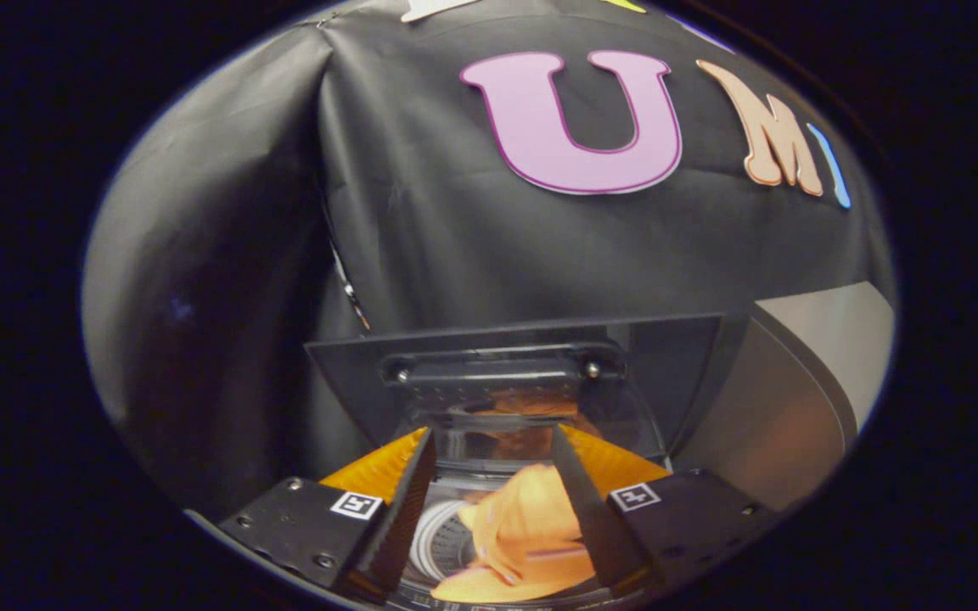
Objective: Put the clothes into the washing machine and then close the washing machine lid.
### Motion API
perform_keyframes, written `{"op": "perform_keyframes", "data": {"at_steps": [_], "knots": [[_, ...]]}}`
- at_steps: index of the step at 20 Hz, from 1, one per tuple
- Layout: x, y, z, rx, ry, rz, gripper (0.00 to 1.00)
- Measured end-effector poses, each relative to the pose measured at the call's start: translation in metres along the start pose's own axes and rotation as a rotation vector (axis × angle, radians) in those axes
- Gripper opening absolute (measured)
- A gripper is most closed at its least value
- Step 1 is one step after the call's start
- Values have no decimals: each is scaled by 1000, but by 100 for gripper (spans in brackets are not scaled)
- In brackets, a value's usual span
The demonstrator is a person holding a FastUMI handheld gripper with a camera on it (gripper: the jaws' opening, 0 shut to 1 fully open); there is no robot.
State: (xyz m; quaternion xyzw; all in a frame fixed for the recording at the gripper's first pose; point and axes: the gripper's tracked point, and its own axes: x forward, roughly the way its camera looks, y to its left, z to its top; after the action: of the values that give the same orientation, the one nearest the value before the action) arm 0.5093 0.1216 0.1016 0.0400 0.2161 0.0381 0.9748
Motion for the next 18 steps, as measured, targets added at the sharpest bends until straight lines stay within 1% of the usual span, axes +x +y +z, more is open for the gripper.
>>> {"op": "perform_keyframes", "data": {"at_steps": [1, 3, 4, 6, 9, 11, 12, 13, 16, 18], "knots": [[-2, 3, 8, -12, -21, 3, 83], [-7, 7, 33, -23, -109, 6, 90], [-8, 10, 50, -14, -179, 9, 93], [-6, 8, 72, 4, -251, -14, 94], [-1, 8, 79, 6, -266, -41, 95], [6, 5, 97, -25, -324, -75, 95], [14, 0, 105, -52, -345, -108, 95], [21, -4, 111, -71, -338, -130, 95], [50, -13, 101, -81, -263, -172, 95], [65, -16, 100, -103, -249, -202, 95]]}}
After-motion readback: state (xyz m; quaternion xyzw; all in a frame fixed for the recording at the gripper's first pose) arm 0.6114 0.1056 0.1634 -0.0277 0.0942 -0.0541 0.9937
